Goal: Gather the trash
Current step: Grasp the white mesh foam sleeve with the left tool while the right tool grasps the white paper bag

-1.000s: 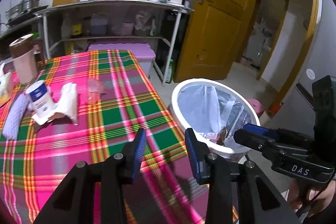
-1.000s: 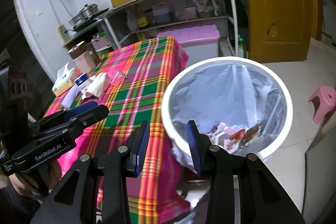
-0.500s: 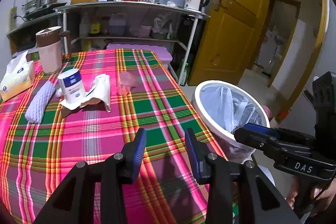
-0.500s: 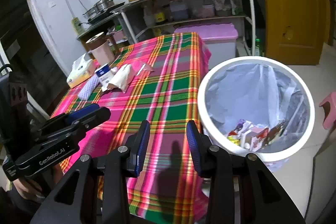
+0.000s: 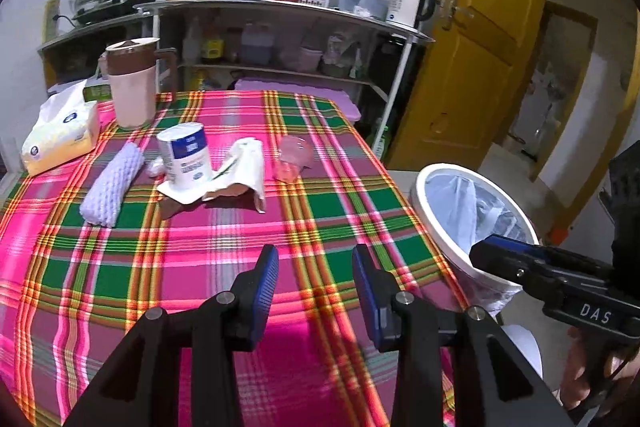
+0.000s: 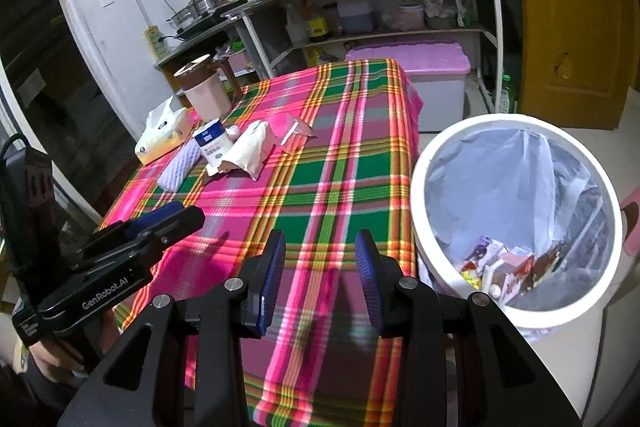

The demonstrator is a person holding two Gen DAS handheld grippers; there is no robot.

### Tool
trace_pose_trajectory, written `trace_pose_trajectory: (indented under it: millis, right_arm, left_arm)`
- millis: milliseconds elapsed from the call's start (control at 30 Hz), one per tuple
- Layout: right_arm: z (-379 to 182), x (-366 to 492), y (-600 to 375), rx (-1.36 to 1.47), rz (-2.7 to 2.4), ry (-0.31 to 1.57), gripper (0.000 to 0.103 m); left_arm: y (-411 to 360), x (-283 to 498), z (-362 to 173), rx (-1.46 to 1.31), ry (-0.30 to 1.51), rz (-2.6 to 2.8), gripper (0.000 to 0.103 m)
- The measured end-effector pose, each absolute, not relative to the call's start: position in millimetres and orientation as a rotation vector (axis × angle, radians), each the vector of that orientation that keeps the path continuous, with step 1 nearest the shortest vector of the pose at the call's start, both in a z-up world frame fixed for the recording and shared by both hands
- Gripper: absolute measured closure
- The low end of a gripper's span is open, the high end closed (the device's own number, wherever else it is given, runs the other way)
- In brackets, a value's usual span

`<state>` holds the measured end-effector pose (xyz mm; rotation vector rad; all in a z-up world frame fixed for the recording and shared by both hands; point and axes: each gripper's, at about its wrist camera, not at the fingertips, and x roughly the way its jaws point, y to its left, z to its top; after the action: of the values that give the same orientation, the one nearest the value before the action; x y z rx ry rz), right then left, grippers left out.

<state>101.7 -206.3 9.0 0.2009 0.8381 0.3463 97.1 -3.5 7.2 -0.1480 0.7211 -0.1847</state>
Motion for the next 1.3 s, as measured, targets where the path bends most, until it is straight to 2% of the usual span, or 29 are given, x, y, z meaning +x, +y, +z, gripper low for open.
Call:
trace_pose_trajectory:
  millis: [300,433,667,700,833,1300]
  right_arm:
    - [11.2,121.5,-186.5,0.201,0.382,0.84,0.066]
    - [10.6,130.1,-177.9,0.2,0.399,0.843,0.066]
    - [7.7,147.2,-157.2,0.206,0.435,0.858,0.066]
    - [6.8,148.9,-154.8,0.206,0.437,0.86,0.065]
    - [4.3,160.1,-141.8,0.216,0.454,0.872,0.051]
    - [-9.7,208.1,-96.5,0.227,0.481,0.921,0.051]
  left_arm:
    - [24.7,109.1,4.6,-0.174,0.716,-0.127,0.065]
    - [45.0,111.1,5.0,-0.188,0.701,-0.082,0.058]
    - [86.3,119.2,3.9,-0.207,0.688,0.01,0.057]
    - [92.0,120.9,3.2,-0.208,0.688,0.023,0.057]
    - [111.5,128.7,0.5,-0.2,0.689,0.061,0.057]
    - [165.2,173.8,-23.6,-0.198,0.736,0.135,0.055]
